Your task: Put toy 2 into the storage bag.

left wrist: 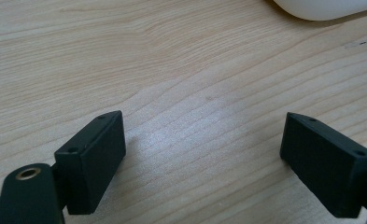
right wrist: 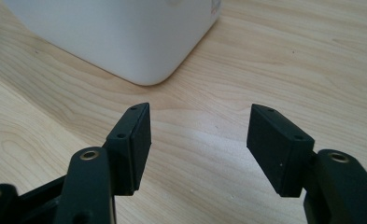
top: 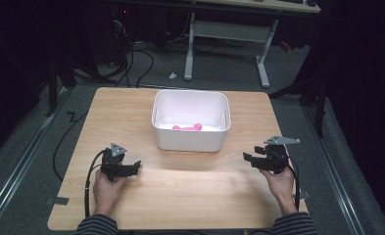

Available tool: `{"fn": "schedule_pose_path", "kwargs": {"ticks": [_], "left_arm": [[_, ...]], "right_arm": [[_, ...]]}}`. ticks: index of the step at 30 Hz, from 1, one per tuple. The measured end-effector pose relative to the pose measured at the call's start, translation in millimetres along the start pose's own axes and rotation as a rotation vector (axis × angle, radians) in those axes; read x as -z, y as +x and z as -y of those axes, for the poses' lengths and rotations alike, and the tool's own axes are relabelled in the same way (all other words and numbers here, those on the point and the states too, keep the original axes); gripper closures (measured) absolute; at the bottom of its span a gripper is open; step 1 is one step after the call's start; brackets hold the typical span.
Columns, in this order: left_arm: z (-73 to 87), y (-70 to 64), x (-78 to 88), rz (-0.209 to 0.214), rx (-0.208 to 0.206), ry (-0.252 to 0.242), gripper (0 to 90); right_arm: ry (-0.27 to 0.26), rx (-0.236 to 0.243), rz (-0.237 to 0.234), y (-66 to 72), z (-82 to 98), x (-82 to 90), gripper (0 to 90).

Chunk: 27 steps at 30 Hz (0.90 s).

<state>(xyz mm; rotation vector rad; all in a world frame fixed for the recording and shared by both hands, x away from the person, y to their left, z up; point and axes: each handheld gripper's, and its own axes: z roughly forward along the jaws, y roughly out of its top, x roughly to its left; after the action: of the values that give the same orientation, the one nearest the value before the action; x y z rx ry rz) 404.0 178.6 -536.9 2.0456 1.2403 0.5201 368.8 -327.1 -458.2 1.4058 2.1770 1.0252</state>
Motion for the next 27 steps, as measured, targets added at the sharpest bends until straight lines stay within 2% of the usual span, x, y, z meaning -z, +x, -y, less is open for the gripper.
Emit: {"fn": "schedule_pose_path", "kwargs": {"ticks": [17, 27], "left_arm": [[0.0, 0.0, 0.0, 0.0, 0.0, 0.0, 14.1], [0.0, -0.1, 0.0, 0.0, 0.0, 0.0, 14.2]], "right_arm": [[0.017, -0.054, 0.047, -10.5, 31.1, -26.4, 40.3], [0.008, -0.061, 0.073, -10.7, 36.7, -37.9, 40.2]]}}
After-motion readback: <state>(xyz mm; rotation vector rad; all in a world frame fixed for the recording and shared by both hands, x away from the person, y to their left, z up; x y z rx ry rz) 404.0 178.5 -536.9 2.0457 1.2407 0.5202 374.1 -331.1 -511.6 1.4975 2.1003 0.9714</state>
